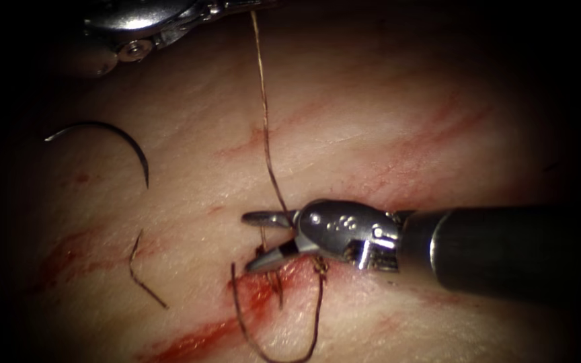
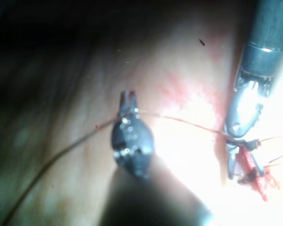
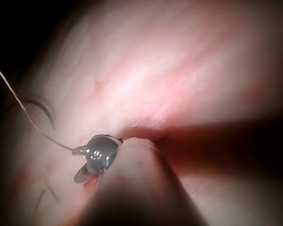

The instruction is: Wound Closure

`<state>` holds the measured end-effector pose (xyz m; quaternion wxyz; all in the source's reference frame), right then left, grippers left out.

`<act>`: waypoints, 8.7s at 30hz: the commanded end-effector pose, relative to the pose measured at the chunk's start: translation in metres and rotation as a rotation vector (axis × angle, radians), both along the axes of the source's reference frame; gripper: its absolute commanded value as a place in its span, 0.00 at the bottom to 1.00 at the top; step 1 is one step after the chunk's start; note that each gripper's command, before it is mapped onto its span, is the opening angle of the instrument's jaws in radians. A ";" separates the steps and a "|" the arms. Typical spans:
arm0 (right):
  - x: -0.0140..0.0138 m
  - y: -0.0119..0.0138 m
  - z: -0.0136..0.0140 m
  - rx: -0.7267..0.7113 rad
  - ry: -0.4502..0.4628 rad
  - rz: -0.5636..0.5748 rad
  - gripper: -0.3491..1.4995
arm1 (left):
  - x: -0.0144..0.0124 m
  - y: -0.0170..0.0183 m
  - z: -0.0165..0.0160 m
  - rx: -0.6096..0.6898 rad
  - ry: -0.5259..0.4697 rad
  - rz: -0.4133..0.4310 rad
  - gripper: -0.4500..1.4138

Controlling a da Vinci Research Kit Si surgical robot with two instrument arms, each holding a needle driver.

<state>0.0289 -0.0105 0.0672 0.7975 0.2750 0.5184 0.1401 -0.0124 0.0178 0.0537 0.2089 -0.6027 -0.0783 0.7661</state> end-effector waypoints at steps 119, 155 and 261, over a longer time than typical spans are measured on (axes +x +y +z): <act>-0.0195 0.0032 -0.0107 -0.074 -0.014 0.250 0.98 | 0.0035 -0.0198 0.0082 0.142 0.314 0.496 0.80; -0.0172 0.0003 -0.0078 -0.079 -0.018 0.153 0.97 | -0.0038 -0.0292 0.0021 0.741 -0.580 0.409 0.74; -0.0001 -0.0026 -0.0044 -0.194 -0.023 0.046 0.99 | -0.0017 -0.0159 0.0001 0.528 -0.518 0.156 0.00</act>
